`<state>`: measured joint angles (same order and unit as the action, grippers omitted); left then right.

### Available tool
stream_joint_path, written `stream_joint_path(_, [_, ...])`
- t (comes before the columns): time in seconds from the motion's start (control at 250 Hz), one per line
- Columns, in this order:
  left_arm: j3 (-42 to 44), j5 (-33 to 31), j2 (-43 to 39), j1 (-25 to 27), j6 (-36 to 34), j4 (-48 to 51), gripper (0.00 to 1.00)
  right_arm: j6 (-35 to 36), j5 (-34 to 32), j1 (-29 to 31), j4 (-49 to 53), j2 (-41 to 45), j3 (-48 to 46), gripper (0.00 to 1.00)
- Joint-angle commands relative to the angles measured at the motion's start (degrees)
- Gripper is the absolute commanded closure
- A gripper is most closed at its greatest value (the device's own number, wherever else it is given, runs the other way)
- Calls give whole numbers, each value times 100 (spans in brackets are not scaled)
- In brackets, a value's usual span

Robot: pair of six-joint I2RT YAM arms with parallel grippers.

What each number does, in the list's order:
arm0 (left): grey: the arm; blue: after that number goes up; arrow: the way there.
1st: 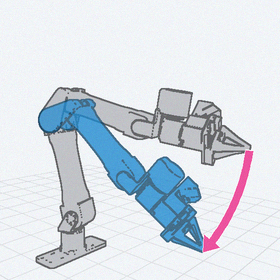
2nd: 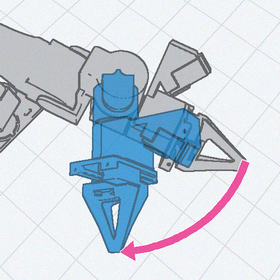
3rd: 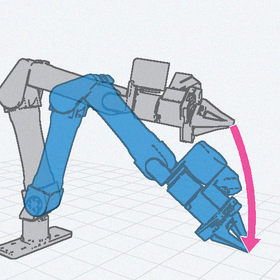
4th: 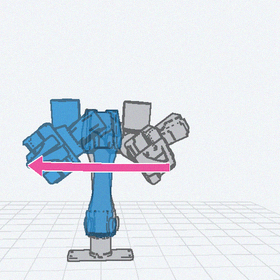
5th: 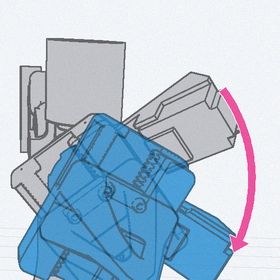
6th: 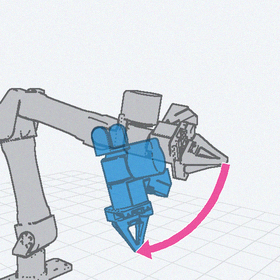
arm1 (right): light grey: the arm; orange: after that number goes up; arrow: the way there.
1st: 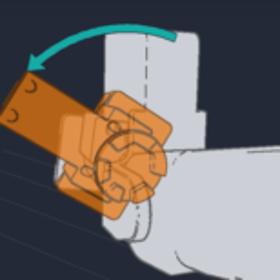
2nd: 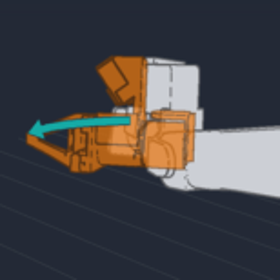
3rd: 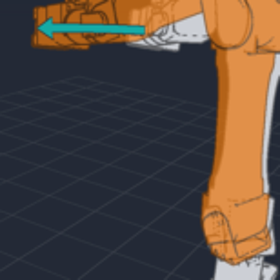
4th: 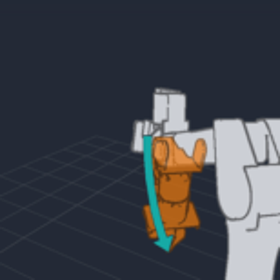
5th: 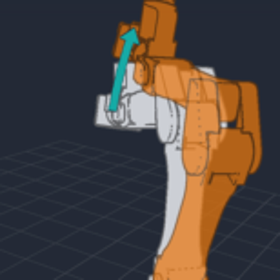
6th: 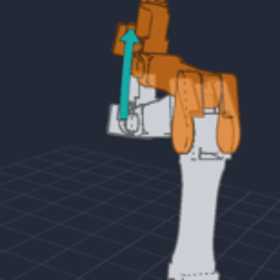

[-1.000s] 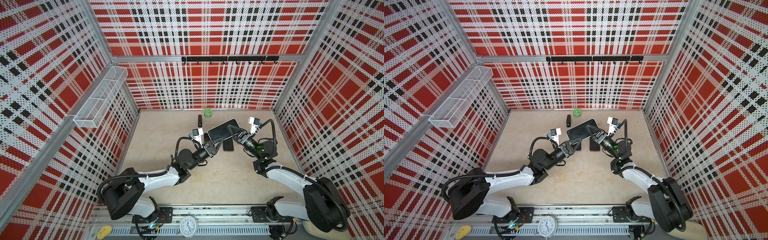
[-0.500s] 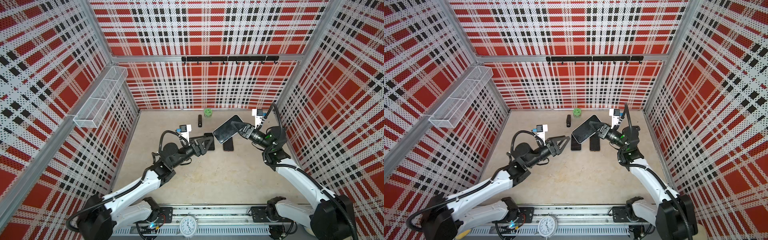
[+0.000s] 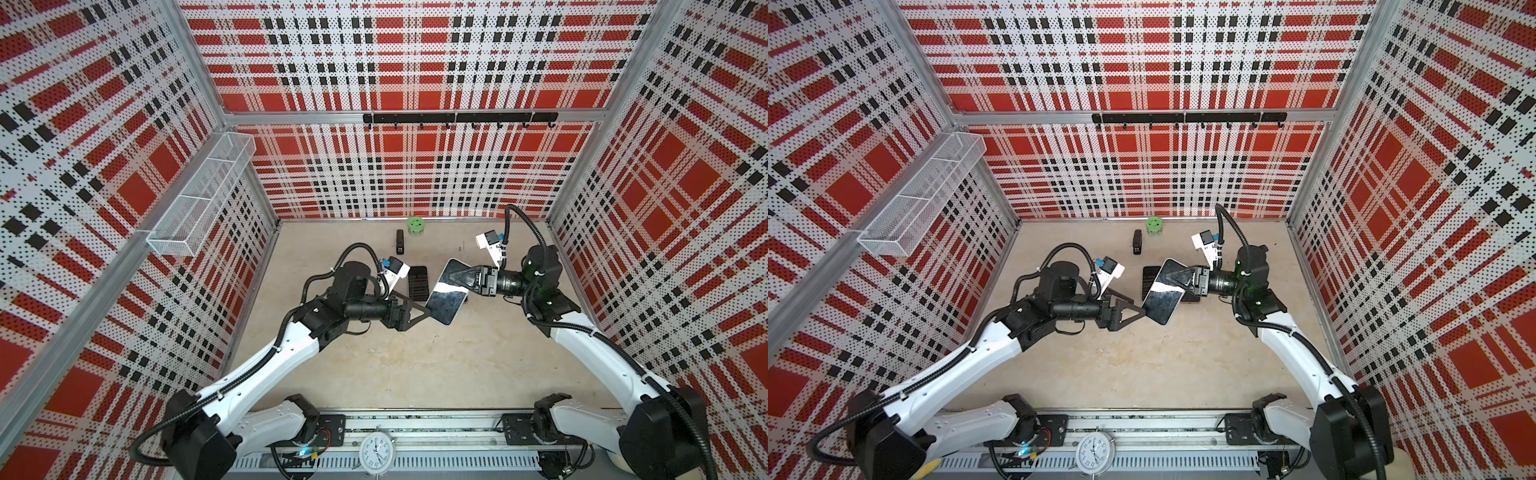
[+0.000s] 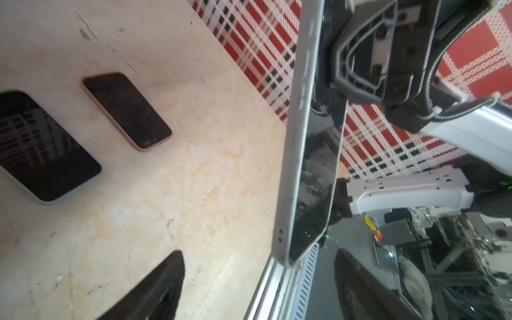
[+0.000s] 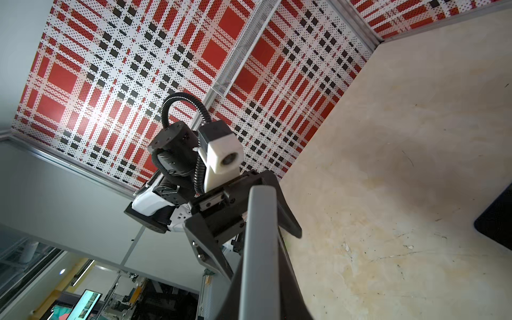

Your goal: Put the phone into the phone case

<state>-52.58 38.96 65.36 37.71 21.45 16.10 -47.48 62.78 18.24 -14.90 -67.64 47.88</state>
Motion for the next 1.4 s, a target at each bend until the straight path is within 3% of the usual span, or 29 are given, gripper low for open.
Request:
stream_joint_path(0.0, [118, 537, 19, 115, 194, -598, 17, 56, 271, 135, -551, -137, 2, 99])
stream_joint_path(0.104, [260, 717, 79, 142, 599, -1249, 23, -54, 282, 194, -815, -280, -89, 99])
stream_joint_path(0.528, [317, 692, 435, 347, 951, -1737, 75, -618, 305, 195, -1955, -654, -298, 99])
stream_joint_path(0.616, [375, 611, 411, 307, 1039, -1841, 90, -623, 307, 191, -2051, -740, -288, 94])
stream_joint_path(0.688, [490, 524, 356, 184, 1181, -1963, 100, -561, 240, 148, -1994, -789, -270, 80])
stream_joint_path(0.76, [633, 393, 261, -42, 1374, -2067, 100, -490, 88, 35, -1841, -802, -281, 66])
stream_joint_path(0.8, [723, 255, 188, -207, 1491, -2101, 100, -387, -73, -71, -1593, -786, -270, 64])
stream_joint_path(0.9, [951, -282, 18, -698, 1676, -1966, 100, 252, -772, -364, -215, -709, -158, 46])
stream_joint_path(1.013, [1130, -749, 49, -1370, 1837, -1602, 100, 1182, -2024, -488, 1633, -589, 86, 44])
stream_joint_path(1.077, [1116, -951, 253, -1676, 1809, -1338, 100, 1435, -2507, -493, 2152, -584, 144, 44])
stream_joint_path(1.193, [676, -1073, 983, -1972, 1437, -541, 100, 1616, -2755, -497, 2464, -590, 104, 44])
stream_joint_path(1.397, [-287, -893, 2288, -2057, 749, 261, 100, 1697, -2908, -502, 2443, -489, -116, 44])
